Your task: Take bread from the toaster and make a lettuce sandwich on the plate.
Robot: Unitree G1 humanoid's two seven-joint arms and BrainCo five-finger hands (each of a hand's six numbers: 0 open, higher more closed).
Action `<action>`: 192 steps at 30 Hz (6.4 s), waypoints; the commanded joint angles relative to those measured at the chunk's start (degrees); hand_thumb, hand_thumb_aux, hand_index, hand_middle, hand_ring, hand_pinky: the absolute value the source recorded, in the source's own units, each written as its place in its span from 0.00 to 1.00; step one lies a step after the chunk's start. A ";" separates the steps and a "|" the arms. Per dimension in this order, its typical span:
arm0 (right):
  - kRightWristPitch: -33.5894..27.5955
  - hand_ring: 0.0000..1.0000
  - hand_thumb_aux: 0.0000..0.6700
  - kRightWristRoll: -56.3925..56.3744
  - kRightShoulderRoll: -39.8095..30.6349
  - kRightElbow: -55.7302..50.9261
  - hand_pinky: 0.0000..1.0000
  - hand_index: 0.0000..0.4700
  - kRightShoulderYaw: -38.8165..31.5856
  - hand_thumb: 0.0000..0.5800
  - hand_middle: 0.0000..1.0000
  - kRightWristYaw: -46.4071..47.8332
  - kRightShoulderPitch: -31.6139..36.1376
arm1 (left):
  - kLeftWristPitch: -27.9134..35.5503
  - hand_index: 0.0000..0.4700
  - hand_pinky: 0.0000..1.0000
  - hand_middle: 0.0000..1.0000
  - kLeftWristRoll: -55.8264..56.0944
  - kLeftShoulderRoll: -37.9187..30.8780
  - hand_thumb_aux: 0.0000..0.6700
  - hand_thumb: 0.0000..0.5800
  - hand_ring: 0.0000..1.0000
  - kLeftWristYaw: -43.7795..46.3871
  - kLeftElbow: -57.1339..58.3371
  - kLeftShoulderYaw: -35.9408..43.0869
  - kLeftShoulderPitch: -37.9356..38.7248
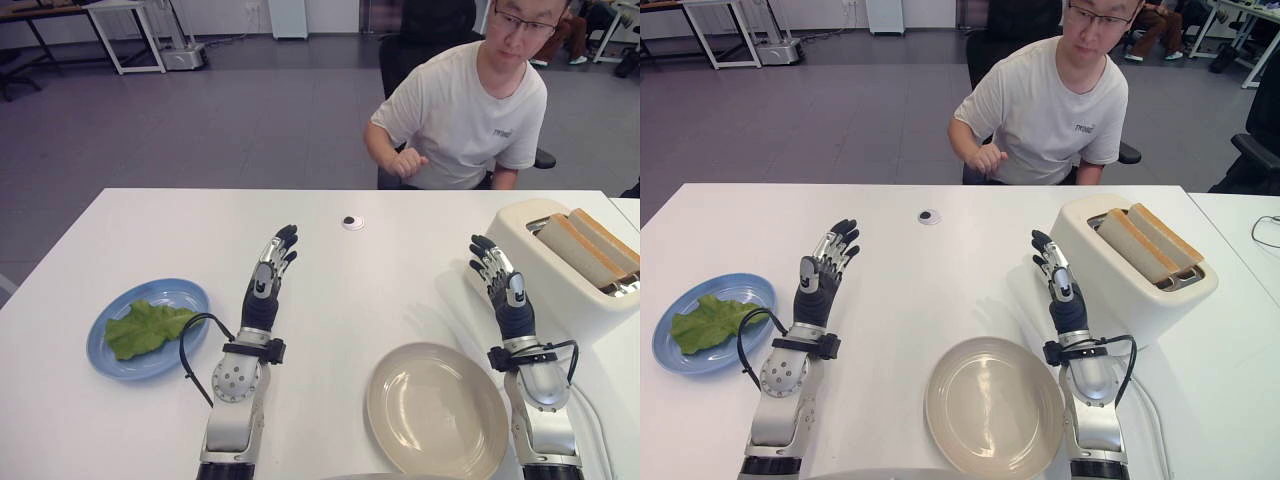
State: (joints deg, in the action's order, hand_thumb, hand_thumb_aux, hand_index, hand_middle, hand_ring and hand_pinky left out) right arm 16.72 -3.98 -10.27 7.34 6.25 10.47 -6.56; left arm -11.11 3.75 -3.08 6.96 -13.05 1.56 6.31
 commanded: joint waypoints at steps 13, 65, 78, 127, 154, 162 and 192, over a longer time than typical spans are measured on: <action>-5.88 0.00 0.00 -0.56 -1.06 3.54 0.00 0.00 0.54 0.00 0.00 0.08 0.42 | 0.87 0.00 0.00 0.00 0.85 0.25 0.00 0.00 0.00 0.53 0.84 0.05 0.20; -10.42 0.00 0.15 29.11 -40.37 -4.89 0.00 0.15 24.58 0.27 0.00 0.41 -0.02 | 1.84 0.00 0.00 0.00 0.64 -0.96 0.00 0.00 0.00 0.08 -1.31 -1.74 -0.68; -6.05 0.00 0.70 28.64 -41.13 -18.86 0.00 0.70 17.63 0.91 0.00 -4.05 3.58 | 1.29 0.00 0.00 0.00 0.64 -0.85 0.00 0.00 0.00 0.24 -1.28 -2.33 -0.06; -29.35 0.00 1.00 -19.22 -32.06 20.77 0.00 1.00 2.20 1.00 0.00 38.62 -19.07 | 1.62 0.00 0.00 0.00 -0.43 0.65 0.00 0.00 0.00 -1.45 -2.39 -0.09 0.38; -11.26 0.00 0.00 -10.24 -3.95 12.54 0.00 0.00 2.83 0.00 0.00 9.57 -6.38 | 4.82 0.00 0.00 0.00 -2.26 -20.53 0.00 0.00 0.00 8.28 -2.01 -15.63 4.68; -11.34 0.00 0.00 -8.97 -1.03 11.53 0.00 0.00 2.79 0.00 0.00 4.69 -4.66 | -9.83 0.00 0.00 0.00 -30.56 -45.47 0.00 0.00 0.00 1.04 17.90 -25.20 16.30; -15.36 0.00 0.00 -12.02 1.17 15.85 0.00 0.00 2.41 0.00 0.00 2.34 -6.41 | 0.00 1.00 0.00 0.00 -51.53 -51.90 1.00 1.00 0.00 -17.23 10.12 -17.23 14.55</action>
State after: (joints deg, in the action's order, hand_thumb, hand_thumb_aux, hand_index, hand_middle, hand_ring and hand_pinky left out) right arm 1.77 -15.79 -9.33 22.97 8.84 12.96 -12.68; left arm -10.67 -49.35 -55.02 -10.93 -0.02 -14.09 20.37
